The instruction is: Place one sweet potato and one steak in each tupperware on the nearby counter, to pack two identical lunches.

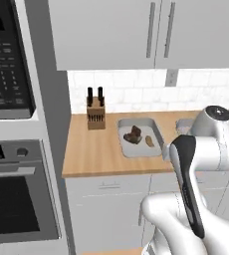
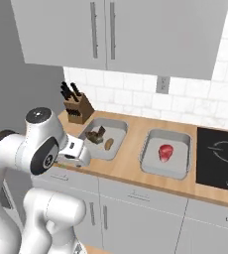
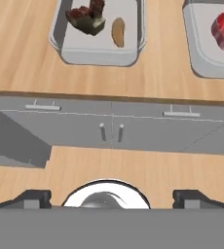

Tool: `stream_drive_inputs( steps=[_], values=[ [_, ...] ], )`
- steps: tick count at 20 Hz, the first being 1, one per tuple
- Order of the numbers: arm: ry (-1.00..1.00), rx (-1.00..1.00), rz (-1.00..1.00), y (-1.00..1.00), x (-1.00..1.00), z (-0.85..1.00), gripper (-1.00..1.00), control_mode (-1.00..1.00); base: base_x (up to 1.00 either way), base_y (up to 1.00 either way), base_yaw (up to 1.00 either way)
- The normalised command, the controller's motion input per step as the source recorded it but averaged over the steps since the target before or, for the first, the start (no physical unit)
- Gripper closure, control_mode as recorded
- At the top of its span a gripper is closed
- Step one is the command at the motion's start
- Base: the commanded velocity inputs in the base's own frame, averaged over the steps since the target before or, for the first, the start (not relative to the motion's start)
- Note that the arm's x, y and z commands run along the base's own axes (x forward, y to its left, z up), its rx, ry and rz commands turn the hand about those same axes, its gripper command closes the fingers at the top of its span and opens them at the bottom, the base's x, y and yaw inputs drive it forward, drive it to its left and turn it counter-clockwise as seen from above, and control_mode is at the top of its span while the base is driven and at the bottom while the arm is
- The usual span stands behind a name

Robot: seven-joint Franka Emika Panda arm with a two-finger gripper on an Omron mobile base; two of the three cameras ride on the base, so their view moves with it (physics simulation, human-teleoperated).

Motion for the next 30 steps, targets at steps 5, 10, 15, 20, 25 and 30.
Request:
stream_drive_inputs(
  steps=[5,10,15,20,25,30],
  values=[
    [0.00,0.00,0.00,0.00,0.00,0.00,-1.00,1.00,-1.00,0.54,0.23],
    [0.00,0.00,0.00,0.00,0.00,0.00,-1.00,1.00,-0.82,1.00,0.28],
    [0.00,0.00,0.00,0.00,0.00,0.00,-1.00,1.00,-0.12,1.00,0.16],
    [0.00,0.00,0.00,0.00,0.00,0.00,-1.00,1.00,0.19,1.00,-0.03],
    [0.00,0.00,0.00,0.00,0.00,0.00,-1.00,1.00,-0.55,0.78,-0.09],
    [0.00,0.00,0.00,0.00,0.00,0.00,-1.00,1.00,-1.00,0.46,-0.03]
  ],
)
